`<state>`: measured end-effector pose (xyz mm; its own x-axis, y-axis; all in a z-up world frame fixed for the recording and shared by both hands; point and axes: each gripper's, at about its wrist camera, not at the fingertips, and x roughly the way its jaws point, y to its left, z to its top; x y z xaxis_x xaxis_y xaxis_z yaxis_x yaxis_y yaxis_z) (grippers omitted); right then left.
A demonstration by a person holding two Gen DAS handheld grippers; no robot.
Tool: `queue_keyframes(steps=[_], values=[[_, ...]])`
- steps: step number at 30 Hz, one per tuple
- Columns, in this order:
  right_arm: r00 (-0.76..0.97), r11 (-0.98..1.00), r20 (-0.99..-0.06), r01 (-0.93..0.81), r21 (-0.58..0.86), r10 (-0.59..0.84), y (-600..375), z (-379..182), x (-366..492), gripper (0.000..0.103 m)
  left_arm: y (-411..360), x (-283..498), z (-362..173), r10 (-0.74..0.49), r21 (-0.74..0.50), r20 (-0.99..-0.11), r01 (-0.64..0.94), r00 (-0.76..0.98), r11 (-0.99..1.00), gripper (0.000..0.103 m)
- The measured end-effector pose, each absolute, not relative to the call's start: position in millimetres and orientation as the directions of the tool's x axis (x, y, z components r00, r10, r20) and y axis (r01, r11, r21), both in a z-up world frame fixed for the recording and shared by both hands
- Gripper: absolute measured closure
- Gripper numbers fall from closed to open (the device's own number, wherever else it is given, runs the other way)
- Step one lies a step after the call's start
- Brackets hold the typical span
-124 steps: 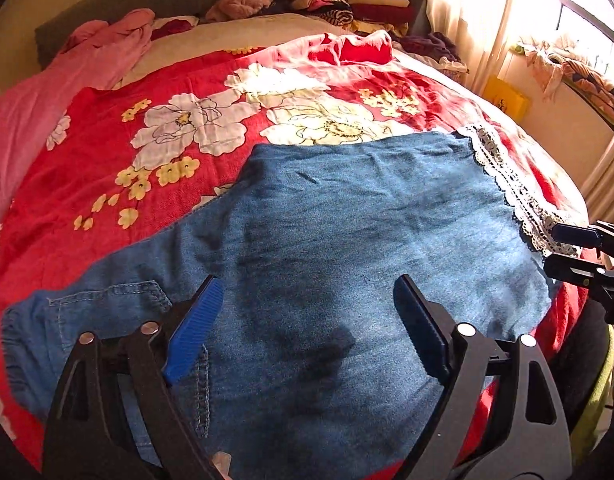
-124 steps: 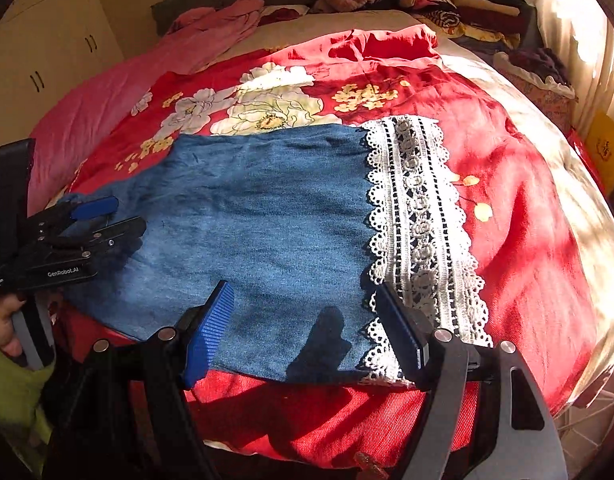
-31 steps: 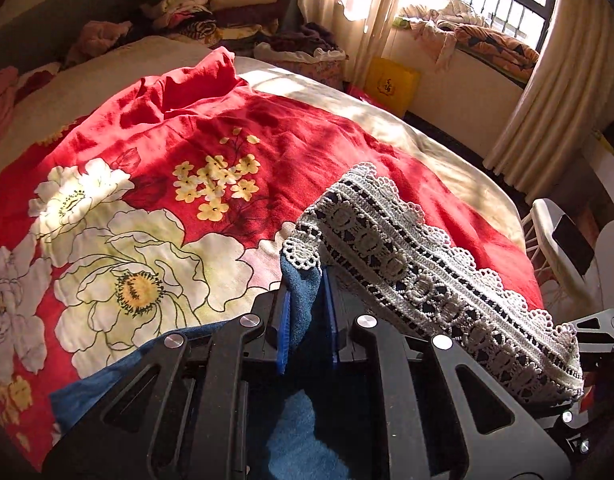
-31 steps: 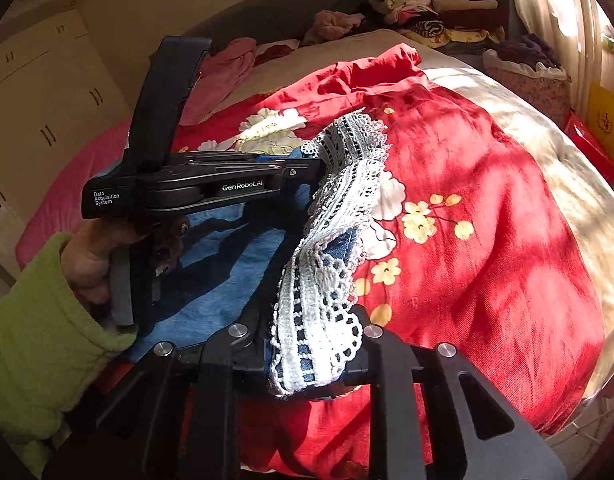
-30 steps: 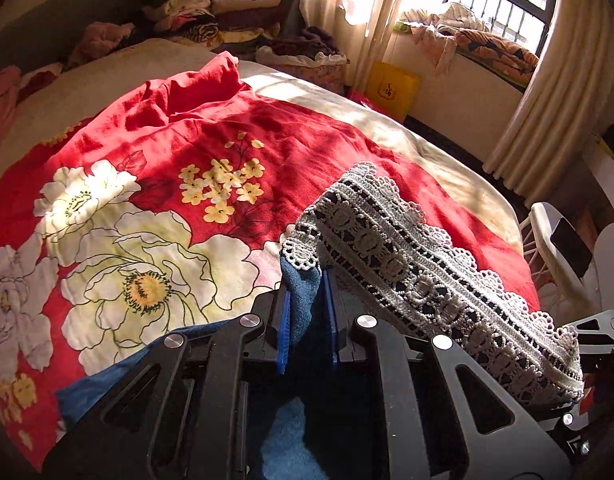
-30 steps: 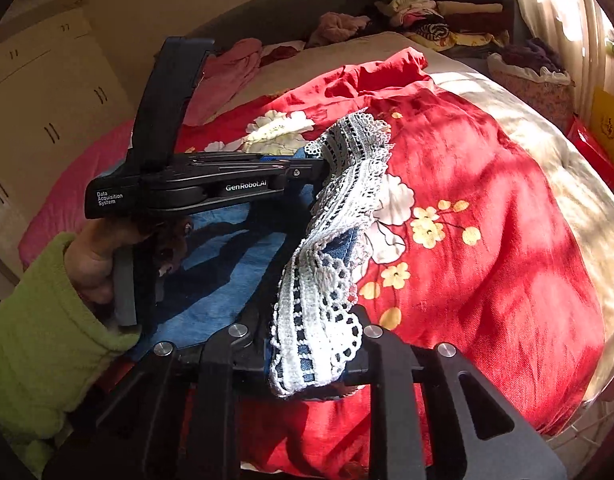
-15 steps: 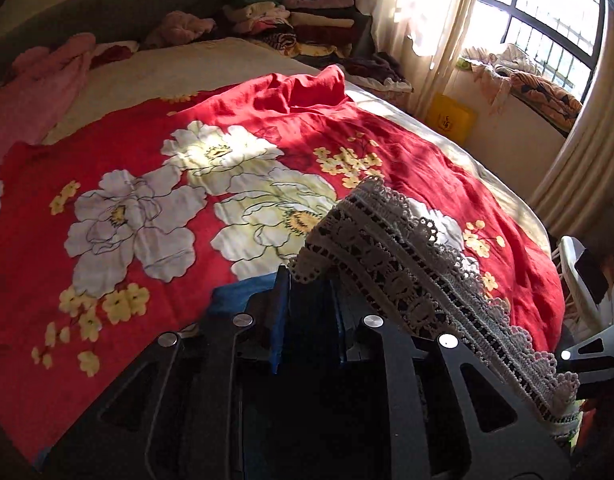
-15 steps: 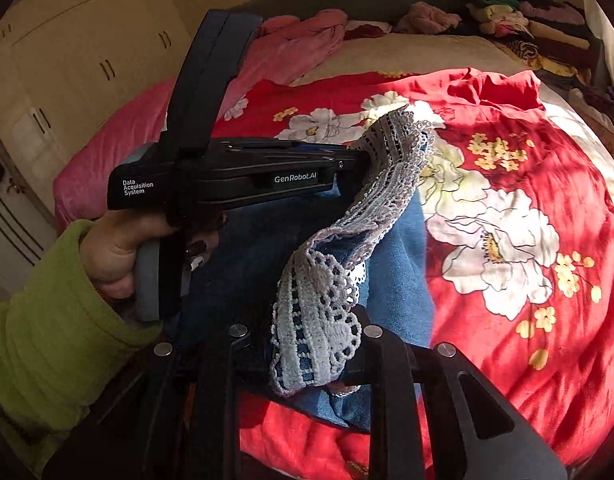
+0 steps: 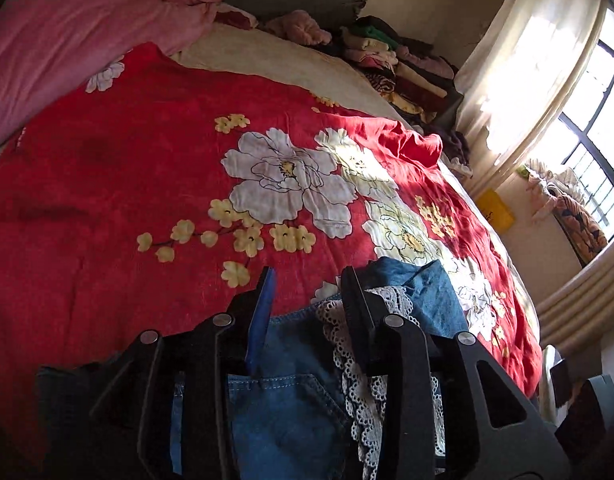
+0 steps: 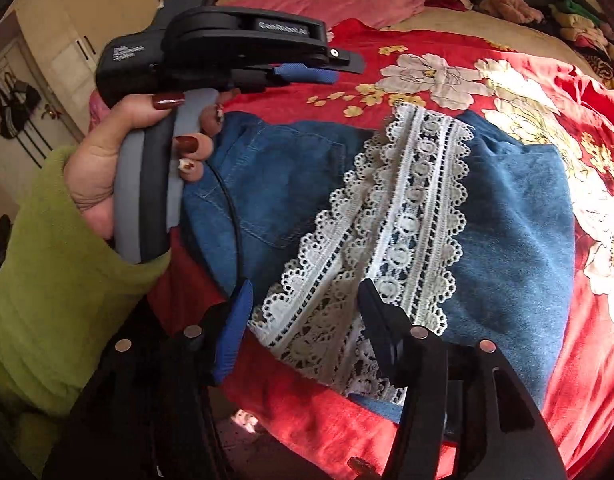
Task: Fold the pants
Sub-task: 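Carry the lace cuff end over onto the waistband with the right tool while the left tool holds the pants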
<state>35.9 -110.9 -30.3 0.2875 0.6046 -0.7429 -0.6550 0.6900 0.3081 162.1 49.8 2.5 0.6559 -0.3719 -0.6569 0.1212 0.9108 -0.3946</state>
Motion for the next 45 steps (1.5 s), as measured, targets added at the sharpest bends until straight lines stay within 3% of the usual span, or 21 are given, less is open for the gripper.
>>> queue_keyframes(steps=[4, 9, 11, 14, 15, 16, 17, 21, 22, 24, 25, 28, 31, 35, 39, 42, 45], values=[[0.349, 0.716, -0.699, -0.614, 0.333, 0.625, -141.2, -13.0, 42.3, 0.048, 41.2, 160.1, -4.2, -0.433, -0.448, -0.655, 0.144, 0.619, 0.882, 0.07], [0.455, 0.819, -0.704, -0.47, 0.33, 0.545, -195.8, -7.1, 70.7, 0.046, 14.5, 160.0, -8.0, -0.485, -0.459, -0.665, 0.201, 0.568, 0.865, 0.059], [0.453, 0.819, -0.709, -0.477, 0.319, 0.54, -206.0, -8.5, 68.3, 0.046, 1.5, 164.1, -14.0, -0.454, -0.417, -0.702, 0.2, 0.548, 0.887, 0.051], [0.433, 0.789, -0.721, -0.559, 0.255, 0.54, -202.5, -10.6, 44.0, 0.046, -9.2, 173.4, -25.1, -0.421, -0.383, -0.737, 0.187, 0.528, 0.905, 0.05], [0.416, 0.768, -0.726, -0.594, 0.238, 0.547, -197.1, -13.0, 37.9, 0.046, -11.2, 176.2, -27.6, -0.41, -0.372, -0.743, 0.183, 0.529, 0.91, 0.055], [0.401, 0.747, -0.731, -0.627, 0.22, 0.552, -190.7, -16.2, 31.8, 0.046, -14.4, 177.7, -28.9, -0.394, -0.352, -0.749, 0.184, 0.532, 0.918, 0.089], [0.387, 0.726, -0.739, -0.659, 0.197, 0.551, -182.9, -18.9, 25.5, 0.046, -16.9, 179.4, -29.6, -0.385, -0.335, -0.755, 0.192, 0.531, 0.922, 0.094], [0.406, 0.692, -0.781, -0.721, 0.046, 0.474, -152.3, -30.1, 17.0, 0.05, -15.7, 179.3, -25.9, -0.388, -0.337, -0.754, 0.194, 0.53, 0.921, 0.094], [0.414, 0.686, -0.788, -0.727, 0.014, 0.456, -146.6, -32.7, 17.5, 0.053, -15.4, 178.7, -25.3, -0.387, -0.334, -0.756, 0.198, 0.528, 0.922, 0.094], [0.405, 0.659, -0.802, -0.752, -0.019, 0.438, -138.6, -39.6, 17.2, 0.072, -15.0, 178.1, -24.4, -0.386, -0.328, -0.757, 0.203, 0.527, 0.922, 0.093], [0.399, 0.653, -0.811, -0.757, -0.028, 0.428, -135.5, -42.4, 17.2, 0.092, -14.0, 178.1, -24.6, -0.39, -0.335, -0.757, 0.202, 0.524, 0.921, 0.092], [0.375, 0.665, -0.799, -0.746, 0.04, 0.469, -137.2, -35.5, 18.2, 0.097, -12.0, 178.5, -25.5, -0.397, -0.345, -0.756, 0.197, 0.521, 0.917, 0.091], [0.321, 0.644, -0.739, -0.739, 0.195, 0.593, -141.6, -16.1, 22.6, 0.097, -9.6, 176.5, -23.6, -0.398, -0.348, -0.754, 0.196, 0.523, 0.917, 0.091], [0.267, 0.621, -0.76, -0.752, 0.22, 0.593, -122.3, -28.2, 26.1, 0.096, -6.4, 177.6, -24.1, -0.387, -0.343, -0.759, 0.185, 0.523, 0.921, 0.089], [0.229, 0.623, -0.794, -0.749, 0.226, 0.563, -114.9, -50.4, 24.8, 0.085, -6.9, 178.3, -30.1, -0.372, -0.329, -0.773, 0.177, 0.514, 0.928, 0.082], [0.242, 0.616, -0.751, -0.741, 0.265, 0.614, -132.0, -31.1, 24.6, 0.067, -7.2, 180.9, -33.0, -0.36, -0.321, -0.781, 0.167, 0.511, 0.932, 0.07], [0.339, 0.659, -0.703, -0.711, 0.243, 0.625, -161.8, -10.4, 27.4, 0.06, -9.8, 183.8, -35.8, -0.352, -0.314, -0.783, 0.162, 0.512, 0.935, 0.07]])
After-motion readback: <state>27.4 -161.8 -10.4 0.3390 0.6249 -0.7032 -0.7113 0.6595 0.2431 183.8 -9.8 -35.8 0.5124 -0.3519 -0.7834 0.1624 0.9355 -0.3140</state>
